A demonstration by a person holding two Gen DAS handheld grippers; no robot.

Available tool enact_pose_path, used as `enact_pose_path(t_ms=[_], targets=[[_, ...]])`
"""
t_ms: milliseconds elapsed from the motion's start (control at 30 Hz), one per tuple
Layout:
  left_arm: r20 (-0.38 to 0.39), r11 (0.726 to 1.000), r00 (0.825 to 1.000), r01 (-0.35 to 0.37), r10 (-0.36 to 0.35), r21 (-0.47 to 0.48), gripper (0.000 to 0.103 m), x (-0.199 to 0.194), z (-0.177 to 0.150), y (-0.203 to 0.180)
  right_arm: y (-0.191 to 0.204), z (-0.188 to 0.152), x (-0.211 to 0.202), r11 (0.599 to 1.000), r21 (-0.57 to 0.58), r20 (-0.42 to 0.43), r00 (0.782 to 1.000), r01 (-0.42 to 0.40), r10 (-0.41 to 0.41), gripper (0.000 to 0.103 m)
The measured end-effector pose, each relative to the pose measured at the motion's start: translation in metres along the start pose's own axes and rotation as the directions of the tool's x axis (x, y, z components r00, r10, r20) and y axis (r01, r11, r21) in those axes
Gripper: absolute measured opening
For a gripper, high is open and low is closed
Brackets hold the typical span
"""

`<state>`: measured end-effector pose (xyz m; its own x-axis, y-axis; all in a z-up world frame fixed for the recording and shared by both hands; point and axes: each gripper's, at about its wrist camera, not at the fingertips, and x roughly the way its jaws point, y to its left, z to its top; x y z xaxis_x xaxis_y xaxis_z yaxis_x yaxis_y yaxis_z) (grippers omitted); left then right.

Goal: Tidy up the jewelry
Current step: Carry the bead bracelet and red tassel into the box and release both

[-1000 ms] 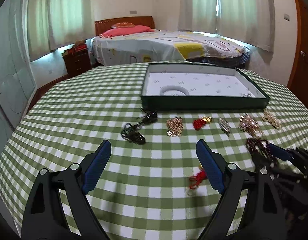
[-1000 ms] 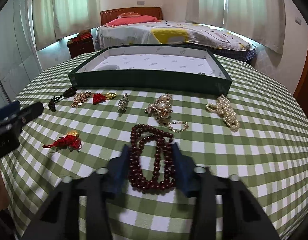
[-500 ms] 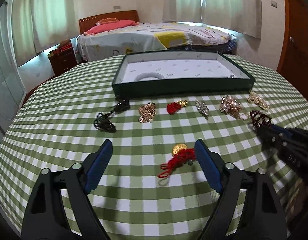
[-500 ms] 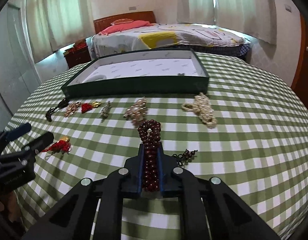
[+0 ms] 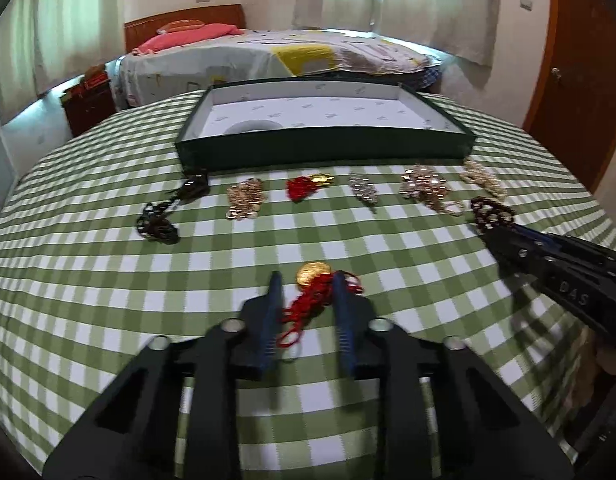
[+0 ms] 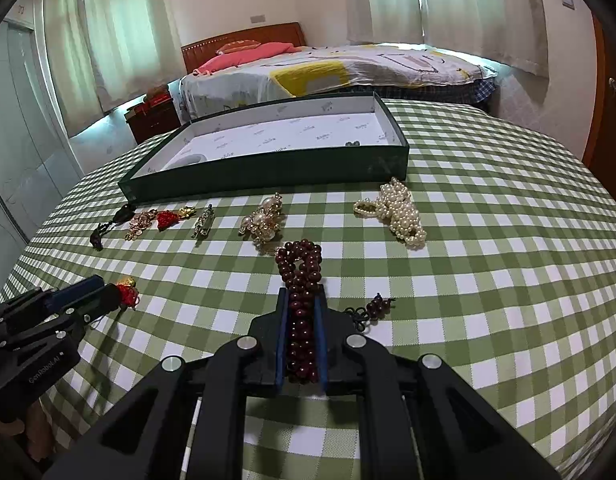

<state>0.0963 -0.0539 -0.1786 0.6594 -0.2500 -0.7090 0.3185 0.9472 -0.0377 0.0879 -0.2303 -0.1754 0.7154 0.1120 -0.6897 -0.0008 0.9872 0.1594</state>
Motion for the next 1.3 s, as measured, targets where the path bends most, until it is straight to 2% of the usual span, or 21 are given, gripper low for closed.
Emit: enact_pose_path(t_ms=[33,333,600,833,1033,1300], targets=[[0.000,1.000,1.000,0.002,-0.002,0.009,0.013,0.000,0.000,-0.002,0.000,0.000,0.000,1.000,0.000,0.000,1.000,0.000,0.000,0.012],[0.012,1.000,1.000,0.018,-0.018,-0.006,0.008,-0.002,0.000,0.001,0.004,0.000,-0.001,1.000,-0.009,0.002,1.000,-0.006,0.006,0.012],[0.071,1.000,0.997,0.005,-0.005,0.003,0.008,-0.021,0.008,-0.001,0.007,0.001,-0.007,1.000,-0.016,0.020,1.000,-0.013,0.013,0.012],[0.127,1.000,0.992,0.004,-0.003,-0.009,0.008,-0.039,0.020,-0.001,0.015,0.013,-0.026,0.999,-0.031,0.070,0.997,-0.031,0.033,0.012],[0.179,1.000,0.984,0.018,-0.014,-0.019,0.008,-0.051,0.038,0.001,0.021,0.029,-0.043,0.998,-0.037,0.122,0.991,-0.051,0.056,0.012],[0.275,0.999,0.961,0.047,-0.039,-0.020,0.008,-0.054,0.087,0.000,0.025,0.074,-0.043,0.995,-0.040,0.189,0.978,-0.086,0.092,0.012]])
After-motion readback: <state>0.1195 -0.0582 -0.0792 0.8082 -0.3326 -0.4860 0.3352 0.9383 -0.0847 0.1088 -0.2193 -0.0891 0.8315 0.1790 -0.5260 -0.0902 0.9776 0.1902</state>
